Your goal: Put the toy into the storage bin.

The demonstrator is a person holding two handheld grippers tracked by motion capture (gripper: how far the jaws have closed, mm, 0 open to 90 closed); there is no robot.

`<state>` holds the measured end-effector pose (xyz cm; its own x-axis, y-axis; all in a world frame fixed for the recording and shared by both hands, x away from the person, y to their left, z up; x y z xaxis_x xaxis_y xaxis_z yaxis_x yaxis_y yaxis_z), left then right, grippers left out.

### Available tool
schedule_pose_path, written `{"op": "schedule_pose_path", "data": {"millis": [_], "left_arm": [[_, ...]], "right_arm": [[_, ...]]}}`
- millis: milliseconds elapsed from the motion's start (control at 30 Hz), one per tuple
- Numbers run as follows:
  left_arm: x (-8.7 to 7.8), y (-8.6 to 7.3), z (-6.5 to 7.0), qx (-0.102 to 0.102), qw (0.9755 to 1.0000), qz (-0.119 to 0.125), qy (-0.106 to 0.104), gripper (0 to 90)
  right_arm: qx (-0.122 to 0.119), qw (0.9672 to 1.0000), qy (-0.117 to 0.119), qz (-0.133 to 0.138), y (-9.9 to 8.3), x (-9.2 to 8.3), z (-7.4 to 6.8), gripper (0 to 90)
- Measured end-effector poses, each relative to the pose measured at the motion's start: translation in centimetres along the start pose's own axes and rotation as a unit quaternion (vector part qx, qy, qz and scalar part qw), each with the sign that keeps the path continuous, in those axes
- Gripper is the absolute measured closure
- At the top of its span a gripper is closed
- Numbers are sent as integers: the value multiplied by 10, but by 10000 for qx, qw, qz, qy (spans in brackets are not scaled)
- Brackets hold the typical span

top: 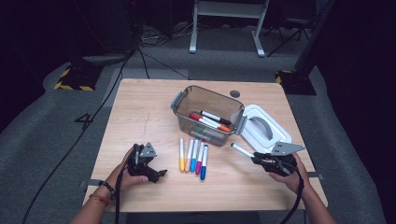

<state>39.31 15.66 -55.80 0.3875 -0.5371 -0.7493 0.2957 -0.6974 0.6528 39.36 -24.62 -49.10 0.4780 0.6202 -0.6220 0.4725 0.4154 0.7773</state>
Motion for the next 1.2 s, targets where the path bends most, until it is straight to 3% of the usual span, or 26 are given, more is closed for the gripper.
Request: {"op": "schedule_pose_path", "data": {"millis": [133, 400, 733, 1000, 1200], "left_arm": [[0, 0, 0, -9, 10000, 5, -4, 6], [0, 0, 0, -3, 10000, 6, 2, 6], [0, 0, 0, -7, 10000, 4, -3, 6], [0, 0, 0, -4, 10000, 9, -4, 6], [0, 0, 0, -3, 10000, 10, -5, 5]], "right_arm": [[129, 9996, -138, 190, 5, -16, 10, 747], [37, 9985, -433, 319, 21, -39, 23, 747], [-40, 9949, -748, 673, 62, -63, 39, 747], [-142, 9932, -732, 889, 93, -70, 41, 747], [-288, 9935, -625, 905, 114, -61, 34, 746]]}}
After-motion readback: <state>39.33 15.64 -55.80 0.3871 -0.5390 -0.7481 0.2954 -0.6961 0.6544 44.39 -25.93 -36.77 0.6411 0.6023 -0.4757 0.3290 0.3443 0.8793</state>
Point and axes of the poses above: each handheld gripper's, and its own axes: x roughly forward along the jaws, y roughly out of its top, z roughly to its right, the point moved 7 cm from there along x, roughly forward along the jaws, and after that the axes turned 11 degrees about x, right-handed, at the moved point
